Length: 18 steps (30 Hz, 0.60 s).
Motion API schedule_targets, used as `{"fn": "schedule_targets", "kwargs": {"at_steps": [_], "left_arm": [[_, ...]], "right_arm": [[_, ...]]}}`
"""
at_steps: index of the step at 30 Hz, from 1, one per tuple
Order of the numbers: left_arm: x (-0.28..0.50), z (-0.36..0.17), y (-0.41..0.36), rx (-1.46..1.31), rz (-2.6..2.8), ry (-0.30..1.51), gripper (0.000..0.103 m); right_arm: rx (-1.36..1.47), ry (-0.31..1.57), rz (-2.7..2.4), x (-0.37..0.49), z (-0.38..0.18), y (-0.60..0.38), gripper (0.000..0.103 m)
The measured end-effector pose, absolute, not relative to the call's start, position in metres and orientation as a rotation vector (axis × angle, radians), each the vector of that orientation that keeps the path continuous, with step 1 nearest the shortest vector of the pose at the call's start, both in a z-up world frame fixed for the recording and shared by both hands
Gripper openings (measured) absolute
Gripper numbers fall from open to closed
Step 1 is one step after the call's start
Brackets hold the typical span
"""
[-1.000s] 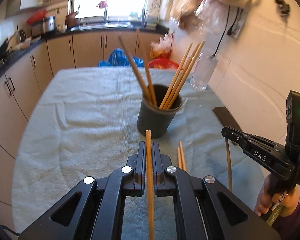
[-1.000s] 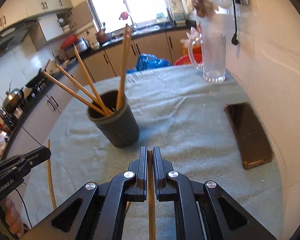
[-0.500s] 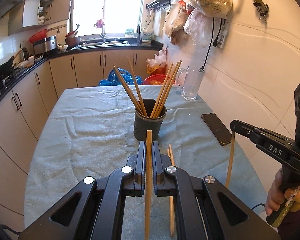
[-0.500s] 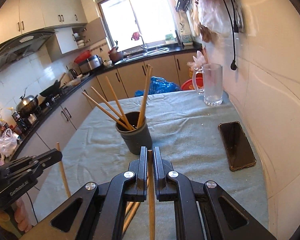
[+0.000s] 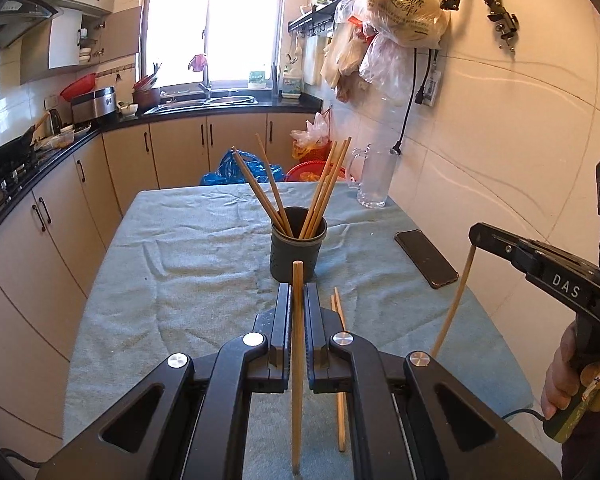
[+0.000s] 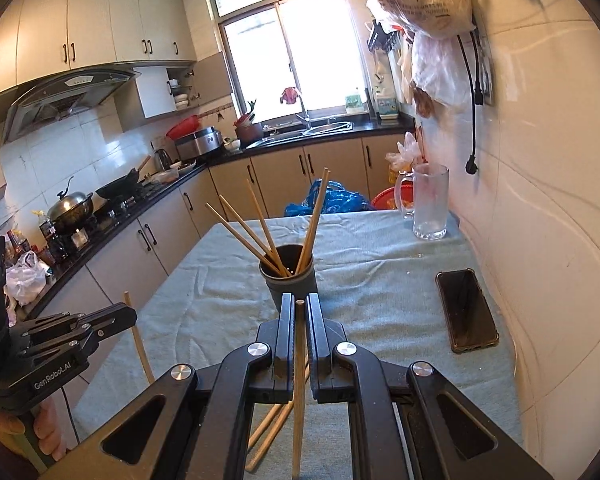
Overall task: Organize utensils
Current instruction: 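Lift the chopstick upright with the left gripper toward the grey holder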
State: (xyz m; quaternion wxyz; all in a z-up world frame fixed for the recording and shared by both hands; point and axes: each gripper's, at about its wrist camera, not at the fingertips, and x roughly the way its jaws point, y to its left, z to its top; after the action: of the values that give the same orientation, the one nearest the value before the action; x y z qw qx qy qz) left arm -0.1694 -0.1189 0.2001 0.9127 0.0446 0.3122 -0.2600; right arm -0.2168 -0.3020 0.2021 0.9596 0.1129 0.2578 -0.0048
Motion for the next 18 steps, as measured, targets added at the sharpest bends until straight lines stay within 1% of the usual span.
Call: {"fn": "schedule_targets", "kwargs": {"at_steps": [18], "left_arm": [[-0.173,0.223,-0.118,0.101,-0.549,0.6,0.005]], "right_arm": [[0.195,0.491,-0.014,-0.215,0.221,-0.301,0.006]]}}
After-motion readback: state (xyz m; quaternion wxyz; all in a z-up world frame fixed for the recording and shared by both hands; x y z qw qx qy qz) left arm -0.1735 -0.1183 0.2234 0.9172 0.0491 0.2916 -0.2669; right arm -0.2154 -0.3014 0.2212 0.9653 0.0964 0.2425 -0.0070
